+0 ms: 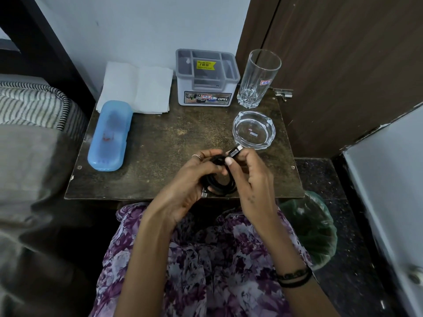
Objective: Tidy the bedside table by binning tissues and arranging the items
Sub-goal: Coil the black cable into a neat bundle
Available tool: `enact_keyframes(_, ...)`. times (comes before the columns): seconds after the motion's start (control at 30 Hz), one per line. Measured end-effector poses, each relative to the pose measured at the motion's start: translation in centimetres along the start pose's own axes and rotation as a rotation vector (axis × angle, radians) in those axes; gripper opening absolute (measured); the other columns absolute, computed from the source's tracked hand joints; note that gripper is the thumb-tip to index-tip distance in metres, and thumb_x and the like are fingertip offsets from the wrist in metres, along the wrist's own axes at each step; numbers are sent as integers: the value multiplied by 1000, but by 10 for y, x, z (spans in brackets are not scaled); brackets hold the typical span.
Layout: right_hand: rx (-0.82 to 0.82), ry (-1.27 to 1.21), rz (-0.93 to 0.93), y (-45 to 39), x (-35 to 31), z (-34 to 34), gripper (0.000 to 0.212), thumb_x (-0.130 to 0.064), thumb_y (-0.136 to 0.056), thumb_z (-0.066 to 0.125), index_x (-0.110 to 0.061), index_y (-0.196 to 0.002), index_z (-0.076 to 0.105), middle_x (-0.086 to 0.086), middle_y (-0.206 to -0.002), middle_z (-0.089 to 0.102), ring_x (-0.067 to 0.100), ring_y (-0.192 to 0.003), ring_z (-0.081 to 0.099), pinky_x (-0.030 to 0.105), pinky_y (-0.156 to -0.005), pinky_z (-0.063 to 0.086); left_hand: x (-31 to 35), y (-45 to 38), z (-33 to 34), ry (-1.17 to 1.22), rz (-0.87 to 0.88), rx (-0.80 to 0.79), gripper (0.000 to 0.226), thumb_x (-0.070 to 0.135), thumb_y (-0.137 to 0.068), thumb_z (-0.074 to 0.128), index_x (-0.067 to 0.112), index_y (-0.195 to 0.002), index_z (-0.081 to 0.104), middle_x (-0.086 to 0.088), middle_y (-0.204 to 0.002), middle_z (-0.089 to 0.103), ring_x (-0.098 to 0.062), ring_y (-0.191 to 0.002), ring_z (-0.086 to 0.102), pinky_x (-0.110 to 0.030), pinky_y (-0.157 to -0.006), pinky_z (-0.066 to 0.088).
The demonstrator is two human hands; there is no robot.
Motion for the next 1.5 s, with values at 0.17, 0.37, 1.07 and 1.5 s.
enact_keyframes(0.17,57,144,-51,4,-5,-2,21,-36,-95,39,-16,-95,43,-18,-62,42,0,-52,45,8,-47,30,-1,3,1,-340,-2,84,32,-7,-88,42,17,-101,57,2,-71,59,-8,-61,49,-14,-55,44)
enact_keyframes(0.37,91,42,25,0,-7,-5,15,-25,-95,50,-10,-95,50,-18,-56,40,-3,-50,46,7,-47,29,12,3,-5,-781,238,204,25,-1,-83,53,22,-88,61,-9,-94,63,-23,-85,59,-31,-76,48)
enact_keyframes(1.07,37,-656,645,-7,12,3,22,-18,-91,58,-19,-112,48,-3,-77,67,8,-60,64,22,-54,54,20,14,-1,-1005,847,272,44,-3,-83,58,23,-118,60,-3,-102,63,-9,-94,58,-13,-81,46)
enact_keyframes(1.5,18,-589,599,-5,13,4,13,-18,-91,58,-16,-98,69,5,-86,70,14,-71,63,26,-66,56,14,11,-3,-954,819,229,62,-10,-79,57,26,-129,52,0,-104,61,-6,-97,56,-5,-84,38)
Point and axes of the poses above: each hand's wrist, its own y-axis away from the middle knuckle, its own z-axis out of the palm, x = y × z, the point moved 6 cm from there along -y, towards the middle knuckle
